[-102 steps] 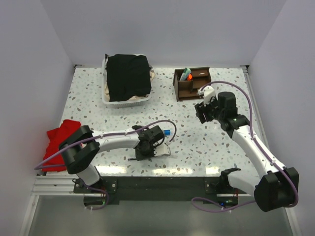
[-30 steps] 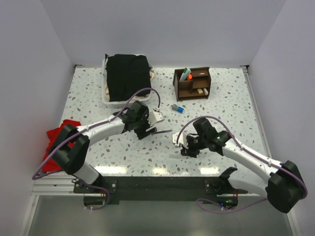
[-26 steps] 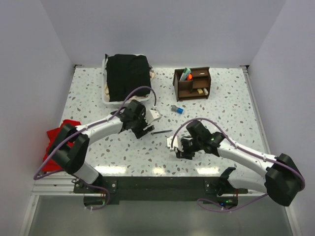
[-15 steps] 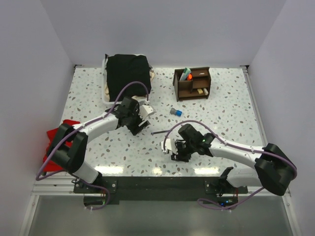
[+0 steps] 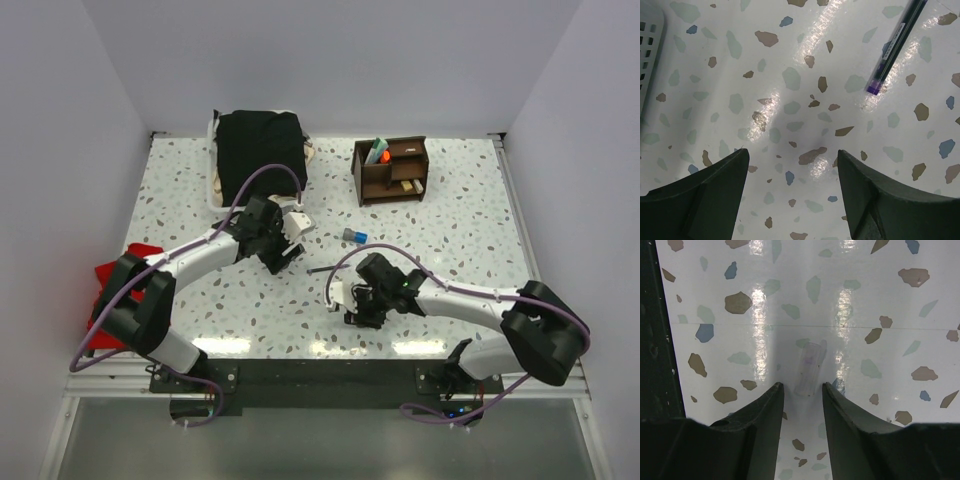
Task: Sort the stationery into containers
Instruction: Pick up the pen cap from the center of the board.
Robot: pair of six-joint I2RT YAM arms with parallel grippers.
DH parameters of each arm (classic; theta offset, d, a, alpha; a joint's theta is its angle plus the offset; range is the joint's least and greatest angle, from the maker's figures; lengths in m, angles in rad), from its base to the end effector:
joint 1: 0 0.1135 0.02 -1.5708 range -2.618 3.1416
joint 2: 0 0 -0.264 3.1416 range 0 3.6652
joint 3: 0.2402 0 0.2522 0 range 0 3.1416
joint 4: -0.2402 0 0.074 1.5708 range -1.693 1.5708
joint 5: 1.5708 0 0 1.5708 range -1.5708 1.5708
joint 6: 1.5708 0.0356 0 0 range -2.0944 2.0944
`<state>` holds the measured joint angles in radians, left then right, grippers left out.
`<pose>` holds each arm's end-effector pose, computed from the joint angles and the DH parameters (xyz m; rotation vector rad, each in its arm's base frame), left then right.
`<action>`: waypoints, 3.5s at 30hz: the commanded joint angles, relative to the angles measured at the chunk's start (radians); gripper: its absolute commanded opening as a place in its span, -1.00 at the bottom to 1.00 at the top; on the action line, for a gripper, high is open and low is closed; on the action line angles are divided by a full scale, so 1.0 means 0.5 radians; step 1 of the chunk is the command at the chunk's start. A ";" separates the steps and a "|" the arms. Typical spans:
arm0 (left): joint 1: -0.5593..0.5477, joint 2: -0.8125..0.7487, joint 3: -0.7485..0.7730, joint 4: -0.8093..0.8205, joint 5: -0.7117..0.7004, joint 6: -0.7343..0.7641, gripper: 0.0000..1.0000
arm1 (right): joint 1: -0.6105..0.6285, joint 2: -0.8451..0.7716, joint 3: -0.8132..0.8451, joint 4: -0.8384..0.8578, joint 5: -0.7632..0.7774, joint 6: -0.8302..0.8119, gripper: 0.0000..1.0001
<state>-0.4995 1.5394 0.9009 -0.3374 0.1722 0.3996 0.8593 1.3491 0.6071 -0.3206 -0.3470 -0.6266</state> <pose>0.2651 -0.1516 0.1892 1.1663 2.2623 -0.2583 0.1445 0.1862 0.1558 -1.8656 1.8543 0.5366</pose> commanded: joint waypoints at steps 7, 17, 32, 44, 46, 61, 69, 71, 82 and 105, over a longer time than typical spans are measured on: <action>0.008 -0.063 -0.028 0.095 0.027 -0.041 0.52 | 0.067 0.063 0.071 0.049 0.080 0.099 -0.19; 0.008 -0.072 -0.032 0.077 -0.004 -0.048 0.52 | 0.141 0.158 0.056 0.092 0.329 0.241 -0.31; 0.011 -0.085 -0.016 0.061 -0.041 -0.005 0.51 | 0.135 0.121 0.071 -0.083 0.363 0.158 -0.21; 0.011 -0.085 -0.044 0.083 -0.038 -0.023 0.52 | 0.095 0.137 0.019 -0.095 0.240 0.041 -0.36; 0.011 -0.085 -0.041 0.089 -0.035 -0.029 0.52 | 0.095 0.143 0.010 -0.092 0.228 0.026 -0.39; 0.011 -0.081 -0.022 0.009 0.106 0.169 0.53 | 0.003 0.060 0.089 -0.233 0.215 -0.121 -1.00; 0.002 -0.088 0.051 -0.172 0.560 0.474 0.47 | -0.384 -0.182 0.301 -0.564 0.129 -0.287 -1.00; -0.007 -0.008 0.155 -0.266 0.670 0.505 0.40 | -0.475 -0.198 0.311 -0.568 0.120 -0.330 -1.00; -0.090 0.449 0.505 -0.491 0.818 0.576 0.11 | -0.749 -0.210 0.283 -0.356 0.086 -0.361 -1.00; -0.271 0.538 0.380 -0.012 0.653 0.222 0.00 | -0.918 -0.262 0.258 -0.239 0.086 -0.174 -1.00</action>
<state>-0.6224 1.8038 1.0908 -0.3908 0.4965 0.5323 0.4095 1.2343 0.7349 -0.4923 -0.2832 -0.7406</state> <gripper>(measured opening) 0.505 0.059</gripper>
